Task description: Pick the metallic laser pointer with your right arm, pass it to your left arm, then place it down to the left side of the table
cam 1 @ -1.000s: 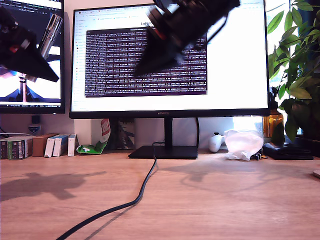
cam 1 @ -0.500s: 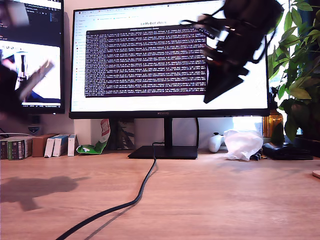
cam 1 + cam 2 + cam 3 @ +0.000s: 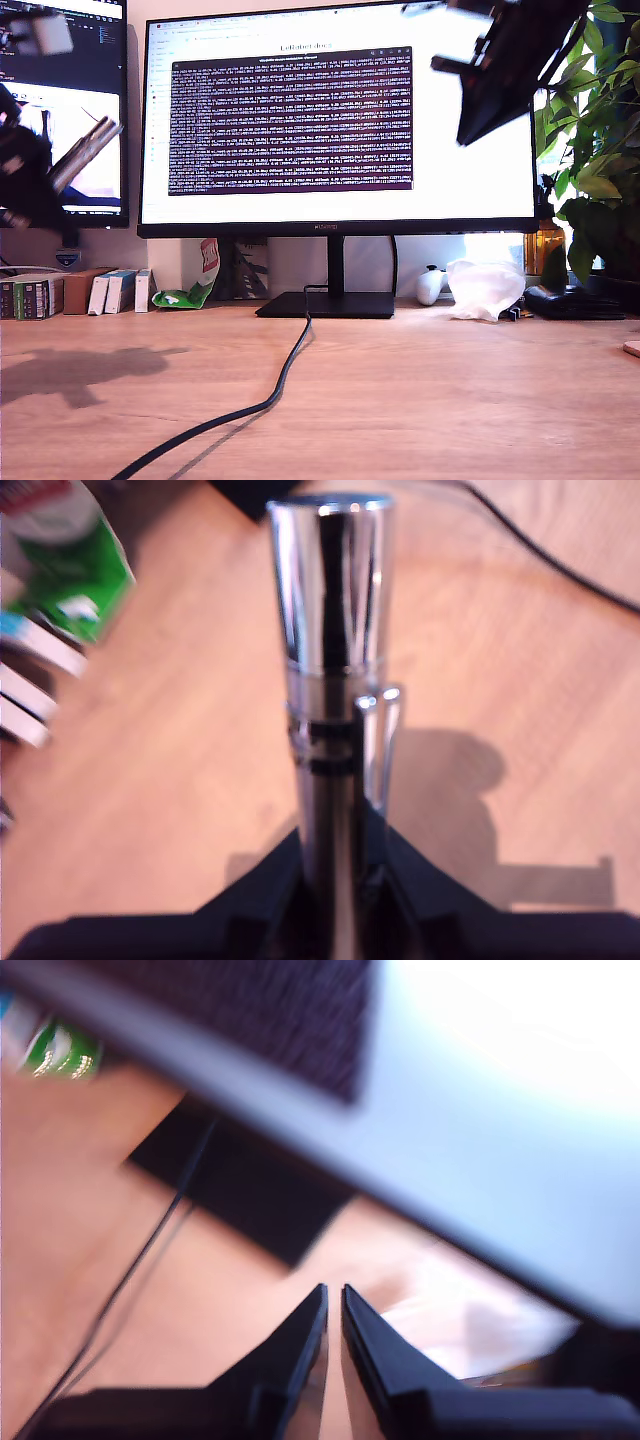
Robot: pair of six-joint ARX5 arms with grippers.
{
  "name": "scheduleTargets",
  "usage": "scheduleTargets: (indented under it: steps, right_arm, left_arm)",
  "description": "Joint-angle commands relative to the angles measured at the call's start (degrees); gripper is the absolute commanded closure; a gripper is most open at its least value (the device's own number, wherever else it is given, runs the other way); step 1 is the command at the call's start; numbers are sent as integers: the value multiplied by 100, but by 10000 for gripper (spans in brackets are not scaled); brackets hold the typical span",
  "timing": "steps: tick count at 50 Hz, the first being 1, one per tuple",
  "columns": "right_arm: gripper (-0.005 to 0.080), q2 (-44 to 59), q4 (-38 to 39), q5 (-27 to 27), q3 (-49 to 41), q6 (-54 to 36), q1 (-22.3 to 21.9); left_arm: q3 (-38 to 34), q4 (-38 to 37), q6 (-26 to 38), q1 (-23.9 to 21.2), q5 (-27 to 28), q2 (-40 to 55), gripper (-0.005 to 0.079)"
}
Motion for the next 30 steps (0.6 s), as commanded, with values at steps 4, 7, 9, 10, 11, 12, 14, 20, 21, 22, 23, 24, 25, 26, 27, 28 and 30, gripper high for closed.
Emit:
scheduleTargets:
  steps: [4,7,9,10,11,12,14,20,21,22,23,24,25,26,27,28,30]
  right_arm:
    - [765,-581,553,74,-577,22,-24]
    - [765,-887,907,81,-942,-11,-24]
    - [765,-1095,1117,74,-1191,-68,-13]
    - [765,-1202,1237,87,-1325,-61,2]
    - [765,-1316,1346,87,-1464,-59,9]
    - [765,-1445,1456,83,-1589,-57,11]
    - [765,-1628,1550,46,-1788,-59,42]
    - [765,-2253,1674,-44,-2245,-229,199]
    - [765,-2339,1674,-72,-2295,-262,229]
    - [765,-2439,1674,-96,-2354,-363,271]
    - [765,-2535,1670,-127,-2409,-378,317]
    - [765,-2623,1663,-173,-2455,-450,350]
    - [765,-2719,1659,-223,-2509,-503,413]
    - [765,-2813,1661,-264,-2551,-518,468]
    - [765,-2896,1668,-289,-2592,-516,505]
    - [765,-3001,1681,-306,-2638,-516,592]
    - [765,-3167,1698,-352,-2712,-527,706]
  left_arm:
    - [20,-157,188,57,-13,341,763]
    - [20,-271,221,61,-13,518,763]
    - [20,-330,271,61,-22,658,763]
    - [20,-354,284,61,-31,739,763]
    - [22,-374,302,61,-42,820,763]
    - [24,-393,319,61,-66,876,763]
    - [24,-446,398,61,-129,997,763]
    - [59,-501,599,63,-184,1198,764]
    - [83,-520,601,70,-184,1231,764]
    - [111,-566,645,85,-184,1261,764]
    - [160,-643,678,114,-184,1316,764]
    - [197,-706,743,133,-186,1355,764]
    - [258,-789,778,166,-186,1416,764]
    - [321,-879,778,199,-184,1482,764]
    - [387,-962,820,219,-186,1541,764]
    - [474,-1069,828,243,-186,1622,764]
    - [640,-1259,859,280,-186,1755,764]
